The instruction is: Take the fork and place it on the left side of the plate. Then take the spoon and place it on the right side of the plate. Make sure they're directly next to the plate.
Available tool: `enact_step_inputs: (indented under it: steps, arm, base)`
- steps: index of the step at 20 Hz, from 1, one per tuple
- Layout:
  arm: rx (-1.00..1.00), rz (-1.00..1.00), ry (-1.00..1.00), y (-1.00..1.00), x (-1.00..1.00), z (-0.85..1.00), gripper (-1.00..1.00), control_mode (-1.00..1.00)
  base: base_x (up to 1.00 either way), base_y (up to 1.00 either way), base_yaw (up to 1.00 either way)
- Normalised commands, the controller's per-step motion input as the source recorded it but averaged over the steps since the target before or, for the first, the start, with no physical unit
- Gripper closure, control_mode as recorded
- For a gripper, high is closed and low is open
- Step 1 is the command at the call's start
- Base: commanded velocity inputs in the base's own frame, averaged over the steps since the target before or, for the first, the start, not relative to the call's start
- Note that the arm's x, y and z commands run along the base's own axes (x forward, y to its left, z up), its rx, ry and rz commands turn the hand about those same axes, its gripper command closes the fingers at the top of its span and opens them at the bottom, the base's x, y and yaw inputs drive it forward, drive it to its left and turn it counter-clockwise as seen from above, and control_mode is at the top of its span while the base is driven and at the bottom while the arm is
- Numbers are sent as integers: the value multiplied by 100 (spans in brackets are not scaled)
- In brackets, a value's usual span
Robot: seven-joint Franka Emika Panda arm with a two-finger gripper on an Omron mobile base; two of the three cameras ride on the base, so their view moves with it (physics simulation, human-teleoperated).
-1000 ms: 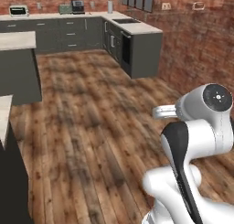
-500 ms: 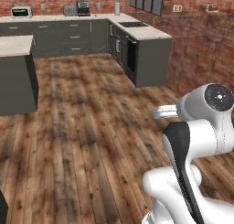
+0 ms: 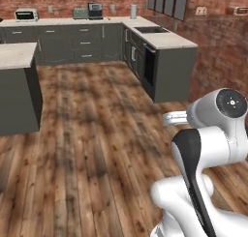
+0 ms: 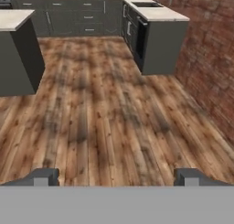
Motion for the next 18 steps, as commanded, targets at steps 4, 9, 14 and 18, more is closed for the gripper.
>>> enact_step_inputs:
  steps: [4, 9, 14, 18]
  arm:
    - [0, 0, 0, 0, 0, 0, -100, 100]
    - [0, 0, 0, 0, 0, 0, -100, 100]
    - [0, 0, 0, 0, 0, 0, -100, 100]
    - [0, 0, 0, 0, 0, 0, -100, 100]
  base:
    - [100, -23, 6]
    - [100, -22, 6]
    - [100, -24, 3]
    - [100, -29, 0]
